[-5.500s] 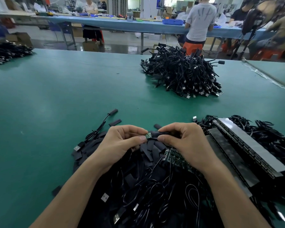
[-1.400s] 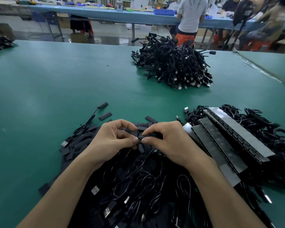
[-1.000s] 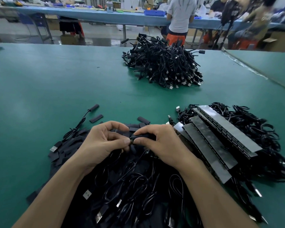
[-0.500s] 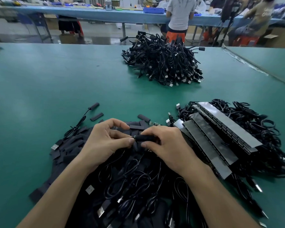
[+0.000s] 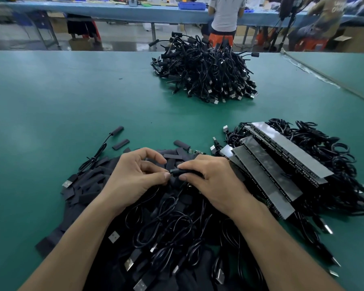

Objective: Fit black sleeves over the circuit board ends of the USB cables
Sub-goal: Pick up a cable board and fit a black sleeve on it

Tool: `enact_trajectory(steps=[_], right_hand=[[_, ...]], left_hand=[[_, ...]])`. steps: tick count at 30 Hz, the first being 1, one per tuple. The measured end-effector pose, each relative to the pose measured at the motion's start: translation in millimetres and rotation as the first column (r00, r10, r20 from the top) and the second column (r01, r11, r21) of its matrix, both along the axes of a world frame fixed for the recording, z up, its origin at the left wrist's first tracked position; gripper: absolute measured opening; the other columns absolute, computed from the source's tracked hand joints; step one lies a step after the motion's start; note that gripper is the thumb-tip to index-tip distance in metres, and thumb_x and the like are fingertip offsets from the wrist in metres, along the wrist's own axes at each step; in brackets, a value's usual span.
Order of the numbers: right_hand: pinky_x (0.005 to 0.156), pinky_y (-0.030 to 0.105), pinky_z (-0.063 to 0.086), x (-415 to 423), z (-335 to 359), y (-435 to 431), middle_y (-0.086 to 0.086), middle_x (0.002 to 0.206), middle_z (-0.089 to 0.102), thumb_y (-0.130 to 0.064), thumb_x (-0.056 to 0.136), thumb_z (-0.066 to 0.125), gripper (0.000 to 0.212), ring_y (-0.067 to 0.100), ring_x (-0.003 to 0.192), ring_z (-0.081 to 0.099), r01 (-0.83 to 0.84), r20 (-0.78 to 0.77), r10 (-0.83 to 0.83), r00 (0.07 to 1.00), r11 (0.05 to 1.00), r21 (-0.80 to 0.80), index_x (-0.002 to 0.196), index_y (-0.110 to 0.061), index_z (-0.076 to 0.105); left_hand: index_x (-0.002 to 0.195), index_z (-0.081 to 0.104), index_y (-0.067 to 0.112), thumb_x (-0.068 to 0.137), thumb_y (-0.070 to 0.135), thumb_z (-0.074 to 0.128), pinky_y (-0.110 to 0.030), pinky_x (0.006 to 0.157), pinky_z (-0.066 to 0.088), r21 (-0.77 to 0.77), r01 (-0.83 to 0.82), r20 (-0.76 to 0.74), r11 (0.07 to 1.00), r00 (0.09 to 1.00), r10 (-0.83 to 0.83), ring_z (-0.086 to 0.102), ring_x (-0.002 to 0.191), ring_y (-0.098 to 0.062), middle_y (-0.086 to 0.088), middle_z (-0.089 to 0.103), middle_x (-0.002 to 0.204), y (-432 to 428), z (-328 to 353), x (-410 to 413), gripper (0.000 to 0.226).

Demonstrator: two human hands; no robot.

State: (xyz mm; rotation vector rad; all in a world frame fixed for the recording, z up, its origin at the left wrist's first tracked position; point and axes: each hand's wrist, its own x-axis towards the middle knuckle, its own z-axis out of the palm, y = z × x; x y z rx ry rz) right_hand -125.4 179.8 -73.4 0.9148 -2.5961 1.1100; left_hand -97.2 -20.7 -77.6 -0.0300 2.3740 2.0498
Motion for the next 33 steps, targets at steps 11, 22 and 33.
enact_trajectory(steps=[11,22,33], right_hand=[[0.076,0.015,0.037,1.1,-1.0,-3.9,0.007,0.089,0.069,-0.018,0.085,0.076,0.023,0.016,0.082,0.060,0.010,-0.039,-0.011,0.999,1.000,-0.010,0.107,-0.009,0.075],[0.068,0.009,0.045,-0.2,-2.2,-4.2,-0.011,0.074,0.068,-0.013,0.073,0.086,0.028,-0.006,0.066,0.060,0.150,0.175,-0.104,0.979,0.950,-0.274,0.099,-0.015,0.076],[0.068,0.008,0.046,-2.1,-7.4,-5.3,-0.018,0.070,0.067,-0.016,0.073,0.086,0.041,-0.008,0.066,0.061,0.180,0.217,-0.110,0.970,0.925,-0.335,0.112,-0.017,0.075]], left_hand=[[0.089,0.065,0.007,0.077,-0.008,0.077,-0.021,0.061,0.055,0.079,-0.009,0.017,0.997,1.000,0.008,0.070,0.062,-0.021,-0.017,0.073,0.072,0.9,1.3,-0.9,0.023],[0.085,0.065,0.011,0.069,0.003,0.080,-0.022,0.056,0.054,0.137,-0.025,0.022,0.990,1.000,0.022,0.068,0.058,-0.019,-0.016,0.071,0.068,3.1,3.7,-1.5,0.023],[0.087,0.063,0.008,0.070,0.005,0.079,-0.024,0.053,0.054,0.180,-0.035,0.035,0.983,0.999,0.029,0.068,0.055,-0.020,-0.017,0.071,0.067,3.6,3.6,-0.8,0.024]])
